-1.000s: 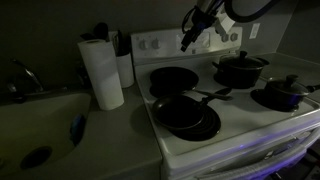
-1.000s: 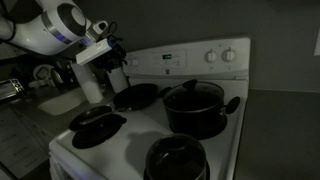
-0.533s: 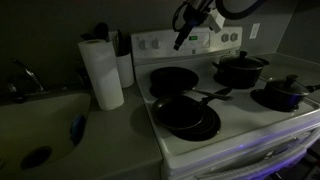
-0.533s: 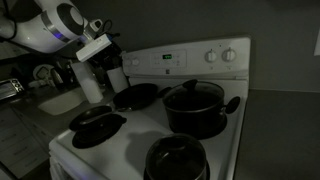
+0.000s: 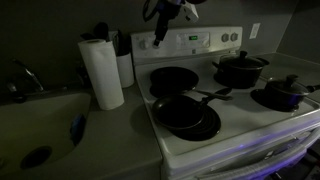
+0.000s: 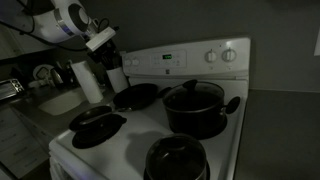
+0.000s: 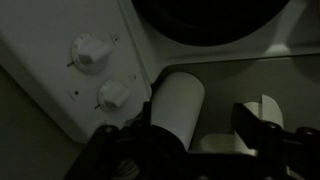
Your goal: Flip the switch at the top left side of the stove
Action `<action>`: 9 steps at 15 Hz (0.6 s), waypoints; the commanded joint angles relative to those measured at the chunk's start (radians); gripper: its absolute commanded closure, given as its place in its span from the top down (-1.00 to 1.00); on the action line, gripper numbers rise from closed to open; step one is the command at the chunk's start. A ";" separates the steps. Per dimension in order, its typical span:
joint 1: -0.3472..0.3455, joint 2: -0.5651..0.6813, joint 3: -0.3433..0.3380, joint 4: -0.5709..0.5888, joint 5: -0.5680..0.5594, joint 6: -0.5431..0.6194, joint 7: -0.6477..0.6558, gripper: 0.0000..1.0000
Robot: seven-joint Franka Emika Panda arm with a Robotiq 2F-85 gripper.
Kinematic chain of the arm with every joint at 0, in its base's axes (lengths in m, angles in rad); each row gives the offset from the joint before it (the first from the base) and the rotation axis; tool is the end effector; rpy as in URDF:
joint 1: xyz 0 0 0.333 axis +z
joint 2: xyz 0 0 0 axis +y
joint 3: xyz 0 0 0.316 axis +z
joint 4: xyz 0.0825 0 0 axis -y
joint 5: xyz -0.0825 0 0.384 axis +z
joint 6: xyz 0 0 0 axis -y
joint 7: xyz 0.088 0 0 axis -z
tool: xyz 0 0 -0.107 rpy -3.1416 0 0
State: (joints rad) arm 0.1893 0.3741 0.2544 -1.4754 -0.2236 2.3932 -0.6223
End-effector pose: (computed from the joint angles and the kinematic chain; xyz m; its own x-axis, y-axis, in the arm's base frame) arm 0.6572 0.2766 0.5317 0.3164 0.8808 0.3522 0.7973 -0.4480 0.4044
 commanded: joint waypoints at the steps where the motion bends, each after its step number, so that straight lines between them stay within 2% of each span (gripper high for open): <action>1: -0.003 0.171 -0.007 0.251 -0.003 -0.092 -0.182 0.03; 4: 0.033 0.267 -0.063 0.398 -0.079 -0.114 -0.249 -0.40; 8: 0.068 0.381 -0.096 0.560 -0.128 -0.037 -0.304 -0.95; 9: 0.074 0.406 -0.099 0.595 -0.125 -0.014 -0.312 -1.00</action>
State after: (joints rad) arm 0.2298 0.6835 0.1786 -1.0287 -0.3346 2.3400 -0.8875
